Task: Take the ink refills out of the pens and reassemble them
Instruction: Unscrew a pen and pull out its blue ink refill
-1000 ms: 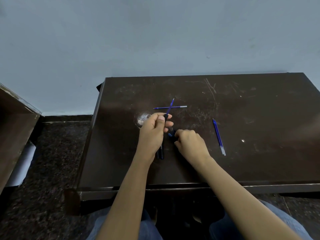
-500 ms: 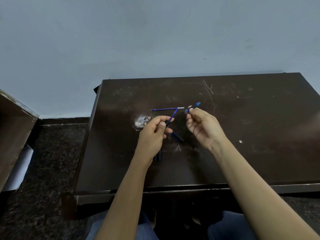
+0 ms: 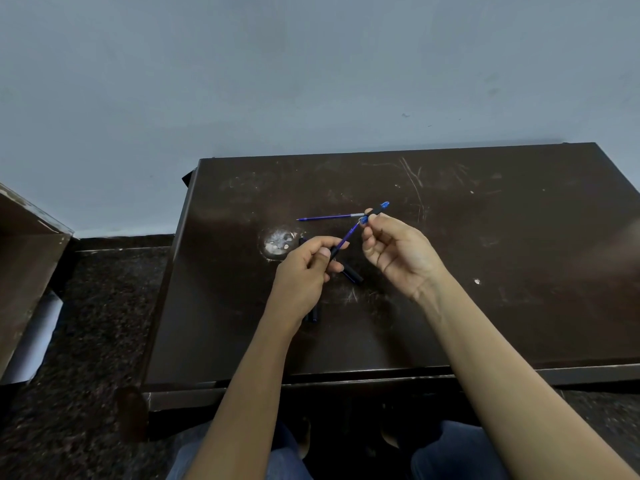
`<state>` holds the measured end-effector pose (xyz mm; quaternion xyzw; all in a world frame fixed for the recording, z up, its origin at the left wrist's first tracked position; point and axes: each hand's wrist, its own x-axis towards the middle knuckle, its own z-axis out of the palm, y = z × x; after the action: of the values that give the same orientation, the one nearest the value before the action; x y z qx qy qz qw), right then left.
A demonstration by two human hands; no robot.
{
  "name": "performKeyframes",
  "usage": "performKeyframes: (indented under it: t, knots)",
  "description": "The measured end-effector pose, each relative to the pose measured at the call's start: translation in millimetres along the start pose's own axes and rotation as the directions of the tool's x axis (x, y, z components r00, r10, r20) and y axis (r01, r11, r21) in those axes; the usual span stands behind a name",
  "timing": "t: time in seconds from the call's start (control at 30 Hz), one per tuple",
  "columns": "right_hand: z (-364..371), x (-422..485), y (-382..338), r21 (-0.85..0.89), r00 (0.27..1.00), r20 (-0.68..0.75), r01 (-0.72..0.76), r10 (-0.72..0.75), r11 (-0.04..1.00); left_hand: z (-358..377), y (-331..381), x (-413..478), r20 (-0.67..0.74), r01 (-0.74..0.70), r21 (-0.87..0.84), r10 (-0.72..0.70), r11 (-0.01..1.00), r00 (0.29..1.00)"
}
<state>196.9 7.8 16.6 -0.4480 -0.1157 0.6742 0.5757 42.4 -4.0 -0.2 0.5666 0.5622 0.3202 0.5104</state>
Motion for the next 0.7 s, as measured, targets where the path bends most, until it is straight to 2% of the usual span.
performKeyframes:
  t: [0.3, 0.43, 0.7]
  knots:
    - [-3, 2, 2, -0.148, 0.998, 0.056, 0.038, -0.030, 0.988, 0, -3, -1, -0.002, 0.009, -0.022, -0.009, 1.000, 1.000]
    - [-4, 4, 5, -0.290, 0.996, 0.086, 0.061, -0.038, 0.955, -1, -1, -1, 0.006, 0.008, 0.004, -0.008, 1.000, 1.000]
    - [-1, 1, 11, -0.417, 0.995, 0.097, 0.056, -0.017, 0.907, 1, 2, -2, -0.020, 0.037, -0.009, -0.037, 0.999, 0.999]
